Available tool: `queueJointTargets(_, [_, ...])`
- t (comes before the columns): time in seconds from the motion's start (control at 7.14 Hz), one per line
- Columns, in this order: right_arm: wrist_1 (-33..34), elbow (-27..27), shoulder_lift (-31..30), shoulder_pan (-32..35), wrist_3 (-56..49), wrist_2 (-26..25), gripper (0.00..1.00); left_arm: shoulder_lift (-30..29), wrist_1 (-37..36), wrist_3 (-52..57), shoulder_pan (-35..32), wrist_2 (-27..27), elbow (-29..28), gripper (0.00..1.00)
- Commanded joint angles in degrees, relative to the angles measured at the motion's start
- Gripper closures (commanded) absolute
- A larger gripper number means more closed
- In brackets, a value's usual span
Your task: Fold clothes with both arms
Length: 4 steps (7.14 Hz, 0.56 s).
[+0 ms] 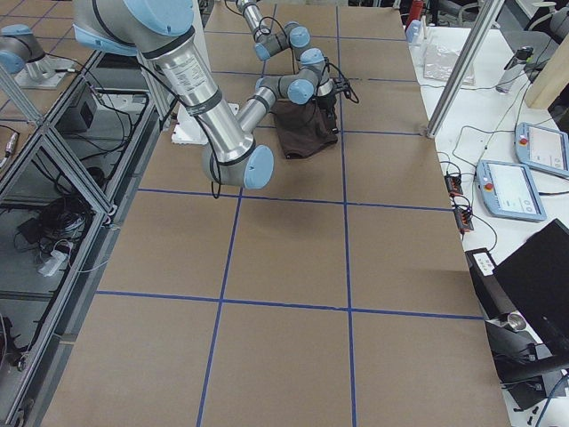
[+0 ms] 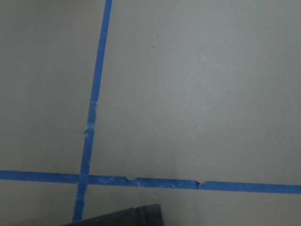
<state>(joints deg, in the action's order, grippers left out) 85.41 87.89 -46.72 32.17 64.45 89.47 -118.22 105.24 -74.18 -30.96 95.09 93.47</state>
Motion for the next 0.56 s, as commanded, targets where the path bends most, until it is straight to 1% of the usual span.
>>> queueJointTargets(0.0, [-0.07, 0.00, -0.13, 0.00, -0.03, 0.00, 0.00, 0.18, 0.14, 6.04, -4.27, 0.00, -1.36, 0.00])
queueJointTargets(0.14, [-0.07, 0.00, -0.04, 0.00, -0.03, 0.00, 0.00, -0.08, 1.71, 6.41, -4.98, 0.44, -0.84, 0.00])
queueJointTargets(0.28, [-0.07, 0.00, -0.13, 0.00, -0.03, 0.00, 0.00, -0.25, 5.73, 6.06, -4.90, 0.53, -0.66, 0.00])
queueJointTargets(0.42, [-0.07, 0.00, -0.04, 0.00, 0.06, 0.00, 0.00, 0.18, 9.42, 5.02, -4.29, 3.32, -0.74, 0.00])
